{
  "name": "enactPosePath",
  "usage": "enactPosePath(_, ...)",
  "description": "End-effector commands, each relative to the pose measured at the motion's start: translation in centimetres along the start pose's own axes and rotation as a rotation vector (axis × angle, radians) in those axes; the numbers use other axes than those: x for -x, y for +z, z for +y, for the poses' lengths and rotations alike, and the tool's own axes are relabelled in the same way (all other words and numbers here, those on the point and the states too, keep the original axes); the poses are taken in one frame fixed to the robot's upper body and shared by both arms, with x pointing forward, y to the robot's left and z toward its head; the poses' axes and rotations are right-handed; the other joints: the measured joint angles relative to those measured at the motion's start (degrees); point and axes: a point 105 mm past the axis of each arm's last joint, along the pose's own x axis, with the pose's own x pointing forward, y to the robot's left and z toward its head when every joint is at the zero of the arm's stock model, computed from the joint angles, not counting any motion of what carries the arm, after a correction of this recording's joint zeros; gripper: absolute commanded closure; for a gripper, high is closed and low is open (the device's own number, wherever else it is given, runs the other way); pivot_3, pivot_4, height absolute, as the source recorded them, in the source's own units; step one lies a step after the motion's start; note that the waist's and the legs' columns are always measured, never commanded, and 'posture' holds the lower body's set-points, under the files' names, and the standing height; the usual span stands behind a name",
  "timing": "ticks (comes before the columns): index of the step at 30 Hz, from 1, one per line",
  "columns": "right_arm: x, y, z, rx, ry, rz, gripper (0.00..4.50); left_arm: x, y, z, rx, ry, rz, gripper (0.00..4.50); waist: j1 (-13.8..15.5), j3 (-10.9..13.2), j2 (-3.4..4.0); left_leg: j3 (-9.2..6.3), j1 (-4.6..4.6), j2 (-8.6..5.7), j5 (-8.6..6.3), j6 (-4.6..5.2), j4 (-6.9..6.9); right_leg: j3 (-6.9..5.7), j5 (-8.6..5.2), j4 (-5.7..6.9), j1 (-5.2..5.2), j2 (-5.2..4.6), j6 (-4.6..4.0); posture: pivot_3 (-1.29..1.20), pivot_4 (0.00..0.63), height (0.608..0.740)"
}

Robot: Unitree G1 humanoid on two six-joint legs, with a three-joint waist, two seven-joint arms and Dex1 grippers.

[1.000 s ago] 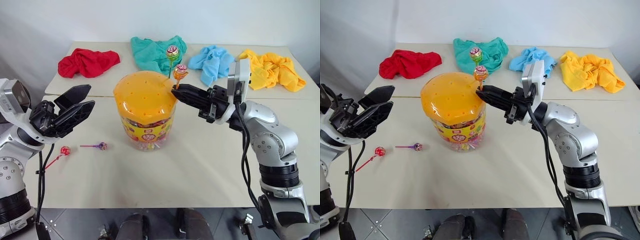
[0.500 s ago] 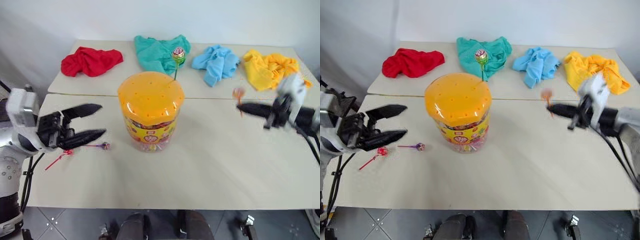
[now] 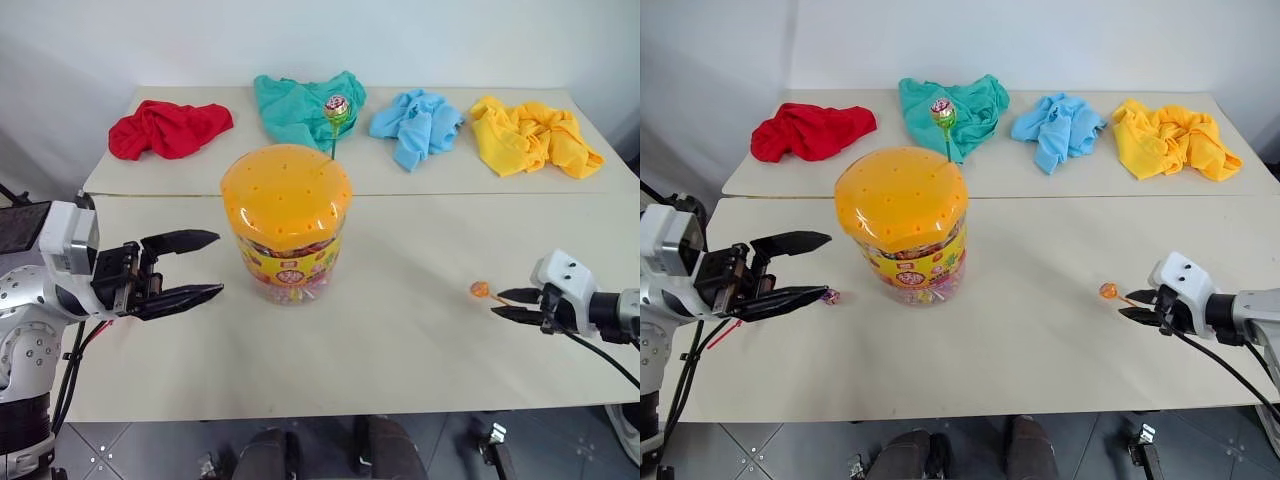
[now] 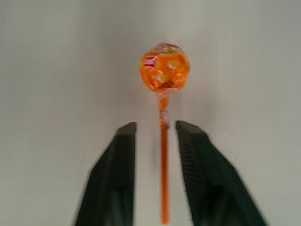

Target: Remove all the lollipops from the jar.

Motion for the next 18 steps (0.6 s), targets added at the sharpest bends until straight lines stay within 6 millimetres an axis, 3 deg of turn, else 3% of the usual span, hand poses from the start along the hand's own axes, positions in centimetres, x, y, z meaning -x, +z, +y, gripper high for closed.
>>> enactPosePath(1, 1.4, 10.0, 0.4, 0.047, 0.039, -0.488, 1.86, 0.8, 2.3, 1.3, 0.054, 0.120, -0.173, 0.75, -0.3, 0.0, 0.03, -0.03, 0.00, 0.05, 0.00, 0.00, 0.00, -0.03, 0.00, -0.01, 0.02, 0.03, 0.00, 0.00, 0.150, 0.740)
enactPosePath(3, 1.8, 12.3, 0.7, 0.019, 0.061, -0.604, 1.86, 1.0, 2.8, 1.8, 0.063, 0.158, -0.222, 0.75, -0.3, 0.0, 0.07, -0.02, 0.02, 0.05, 0.01, 0.00, 0.05, -0.01, 0.02, 0.05, 0.02, 0.03, -0.02, 0.00, 0.150, 0.740)
enactPosePath(6, 1.1, 17.6, 2.0, 0.046, 0.127, -0.773, 1.86, 1.7, 3.3, 2.9, 0.101, 0.251, -0.318, 0.75, -0.1, 0.0, 0.06, -0.23, 0.02, 0.06, 0.03, -0.04, 0.07, -0.02, 0.02, 0.16, 0.06, 0.01, -0.03, 0.00, 0.150, 0.740)
enactPosePath(11, -2.9, 23.5, 3.0, 0.015, 0.195, -0.828, 1.86, 0.9, 2.6, 3.0, 0.131, 0.239, -0.313, 0.75, 0.0, 0.0, 0.04, -0.28, -0.07, -0.02, 0.02, -0.06, 0.07, -0.13, 0.02, 0.15, 0.01, -0.01, -0.03, 0.00, 0.150, 0.740)
enactPosePath(16, -5.2, 26.6, 5.5, -0.009, 0.331, -0.833, 1.86, 0.7, 2.5, 3.0, 0.144, 0.227, -0.321, 0.75, 0.0, 0.0, 0.03, -0.35, -0.18, -0.06, 0.02, -0.05, 0.06, -0.24, 0.02, 0.24, -0.08, -0.01, -0.03, 0.00, 0.150, 0.740)
enactPosePath(18, -5.9, 27.1, 5.7, -0.019, 0.334, -0.820, 1.86, 0.7, 2.3, 2.9, 0.151, 0.225, -0.321, 0.75, -0.2, 0.0, 0.03, -0.35, -0.24, -0.07, 0.01, -0.05, 0.04, -0.26, 0.02, 0.25, -0.13, 0.00, -0.03, 0.00, 0.150, 0.740)
